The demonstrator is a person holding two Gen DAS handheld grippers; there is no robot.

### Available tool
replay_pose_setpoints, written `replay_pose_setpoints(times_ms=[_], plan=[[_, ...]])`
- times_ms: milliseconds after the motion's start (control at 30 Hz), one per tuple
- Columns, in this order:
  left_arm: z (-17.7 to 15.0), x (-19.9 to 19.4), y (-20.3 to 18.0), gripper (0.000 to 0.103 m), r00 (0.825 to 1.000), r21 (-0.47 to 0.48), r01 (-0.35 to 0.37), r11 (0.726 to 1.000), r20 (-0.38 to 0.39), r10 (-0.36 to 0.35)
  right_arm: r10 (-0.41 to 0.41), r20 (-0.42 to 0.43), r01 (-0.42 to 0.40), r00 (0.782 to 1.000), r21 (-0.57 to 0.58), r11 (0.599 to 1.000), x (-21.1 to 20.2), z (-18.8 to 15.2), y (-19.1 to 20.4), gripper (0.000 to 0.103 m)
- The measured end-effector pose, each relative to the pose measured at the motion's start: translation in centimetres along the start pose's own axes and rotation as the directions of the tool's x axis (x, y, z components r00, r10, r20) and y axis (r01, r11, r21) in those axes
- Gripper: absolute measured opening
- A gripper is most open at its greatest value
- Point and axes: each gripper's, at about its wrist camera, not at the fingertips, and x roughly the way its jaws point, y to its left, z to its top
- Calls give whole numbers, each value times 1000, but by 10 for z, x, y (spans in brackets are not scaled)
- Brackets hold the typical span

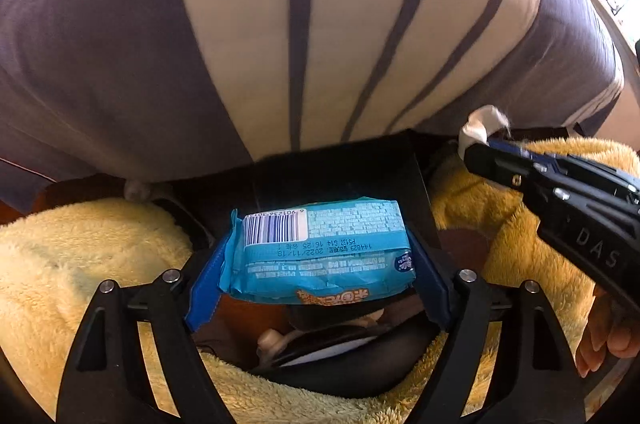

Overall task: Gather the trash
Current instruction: 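Lower both tools below the bed edge and open them over the bin, then grasp the black thread spool with the left tool while the right tool grasps the hair-tie bundle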

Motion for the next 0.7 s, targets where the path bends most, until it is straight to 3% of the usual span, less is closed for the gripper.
replay_pose_setpoints(times_ms=[67, 200, 367, 700], plan=[[1, 4, -4, 81, 1000, 8, 2, 1000, -3, -2, 0, -6, 0, 1000, 3, 1000, 2, 1, -2, 17], [-1, 0, -5, 87, 1000, 4, 3, 1000, 4, -3, 9, -14, -9, 1000, 4, 1000, 2, 1, -4, 34], [-2, -2, -4, 95, 1000, 2, 10, 1000, 11, -10, 20, 2, -20, 1000, 7, 1000, -7, 7, -2, 44], [5, -30, -1, 95, 995, 2, -12, 1000, 96, 12, -63, 144, 62, 988, 13, 998, -49, 25, 1, 71]])
